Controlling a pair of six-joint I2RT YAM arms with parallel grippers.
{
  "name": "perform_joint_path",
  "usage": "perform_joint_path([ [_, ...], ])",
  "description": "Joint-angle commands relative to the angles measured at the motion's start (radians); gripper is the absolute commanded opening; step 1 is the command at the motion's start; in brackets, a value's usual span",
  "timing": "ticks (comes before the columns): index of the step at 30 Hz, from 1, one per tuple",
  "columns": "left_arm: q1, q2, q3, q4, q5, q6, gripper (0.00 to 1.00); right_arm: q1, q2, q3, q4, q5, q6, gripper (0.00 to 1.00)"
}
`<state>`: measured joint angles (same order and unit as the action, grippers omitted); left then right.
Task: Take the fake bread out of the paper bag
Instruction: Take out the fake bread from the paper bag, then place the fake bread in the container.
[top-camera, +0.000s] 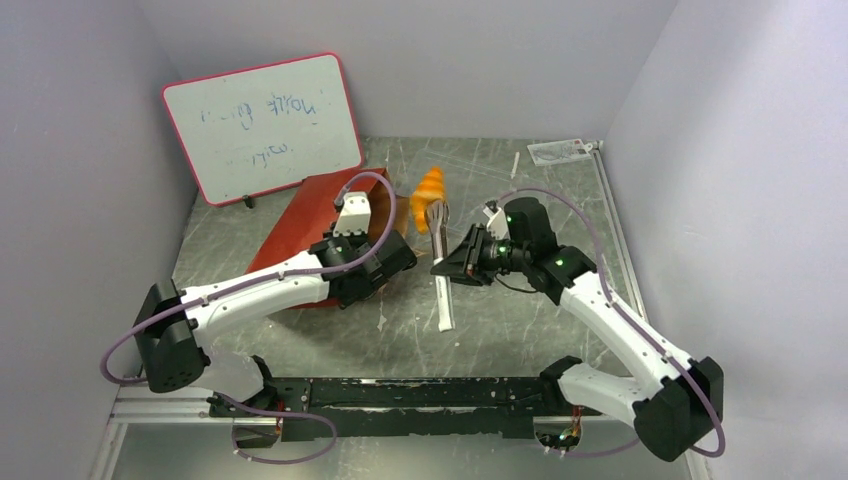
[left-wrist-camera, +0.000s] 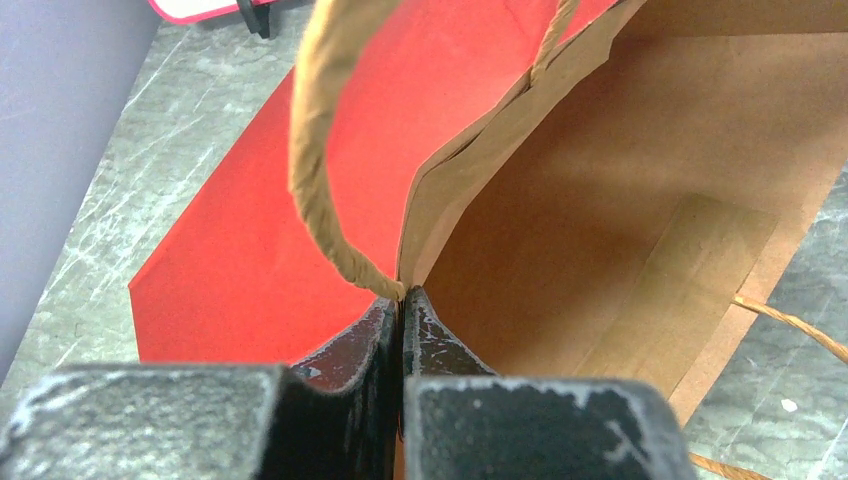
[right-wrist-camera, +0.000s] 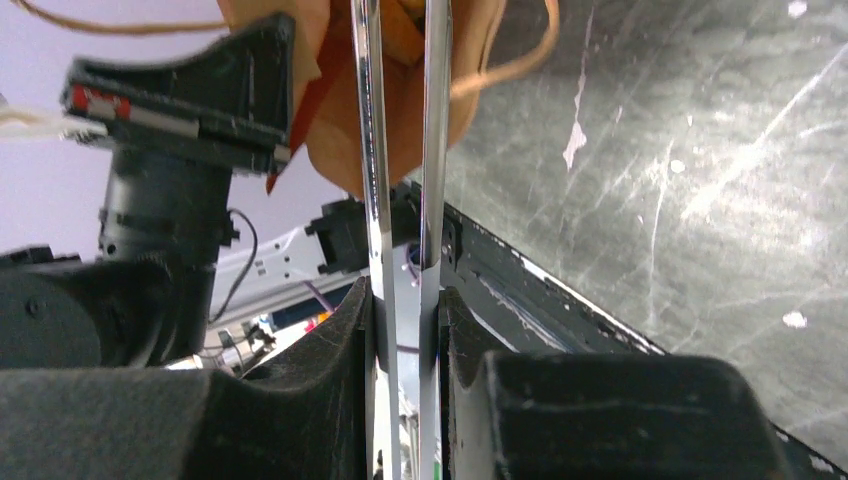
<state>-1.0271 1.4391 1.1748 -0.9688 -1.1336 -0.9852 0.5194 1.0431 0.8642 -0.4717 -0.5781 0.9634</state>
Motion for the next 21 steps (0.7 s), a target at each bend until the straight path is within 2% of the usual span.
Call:
perform_joint_path([
  [1, 0.012, -0.033, -0.019, 0.025, 0.028, 0.058, 0.07, -0.021, 0.059, 0.06, 0.184, -0.017, 0.032, 0.0],
  [12, 0.012, -0.078, -0.014, -0.042, 0.032, 0.045, 0.07, -0.137, 0.32, 0.055, 0.433, -0.039, 0.032, 0.0],
  [21, 0.012, -0.129, -0.01, -0.052, 0.046, 0.064, 0.07, -0.173, 0.618, 0.115, 0.678, -0.077, 0.048, 0.0],
])
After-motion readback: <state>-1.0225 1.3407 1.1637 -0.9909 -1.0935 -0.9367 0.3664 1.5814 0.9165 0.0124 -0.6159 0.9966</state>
